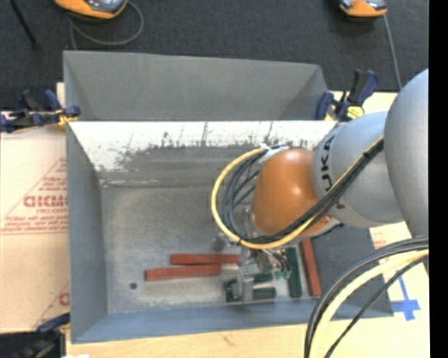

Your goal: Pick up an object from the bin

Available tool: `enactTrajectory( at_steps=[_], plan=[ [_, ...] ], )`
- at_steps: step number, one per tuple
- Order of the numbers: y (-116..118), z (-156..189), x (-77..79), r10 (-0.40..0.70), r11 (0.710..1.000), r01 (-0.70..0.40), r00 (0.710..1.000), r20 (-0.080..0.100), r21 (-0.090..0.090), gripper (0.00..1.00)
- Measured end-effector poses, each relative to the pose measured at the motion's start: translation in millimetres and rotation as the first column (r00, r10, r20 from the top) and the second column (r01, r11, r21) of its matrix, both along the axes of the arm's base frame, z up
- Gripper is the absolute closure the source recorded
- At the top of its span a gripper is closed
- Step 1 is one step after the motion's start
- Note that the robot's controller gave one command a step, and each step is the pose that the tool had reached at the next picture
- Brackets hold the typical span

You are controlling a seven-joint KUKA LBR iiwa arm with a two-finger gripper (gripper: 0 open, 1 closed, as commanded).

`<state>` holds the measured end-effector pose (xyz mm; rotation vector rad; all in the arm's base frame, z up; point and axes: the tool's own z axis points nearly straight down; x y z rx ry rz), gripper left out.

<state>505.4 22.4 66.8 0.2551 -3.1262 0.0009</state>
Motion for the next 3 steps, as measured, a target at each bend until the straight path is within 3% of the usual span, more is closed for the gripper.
enactTrajectory(
  at_steps=[1, 2, 3],
  plan=[
    [19, 4, 22.7, 0.071, 0.997, -0.071, 0.997, 0.009, 0.0, 0.0],
    [19, 7, 23.2, 0.068, 0.998, -0.068, 0.998, 0.009, 0.001, 1.0],
    [29, 138, 4.6, -0.07, 0.998, 0.07, 0.997, 0.014, 0.003, 1.0]
  ],
)
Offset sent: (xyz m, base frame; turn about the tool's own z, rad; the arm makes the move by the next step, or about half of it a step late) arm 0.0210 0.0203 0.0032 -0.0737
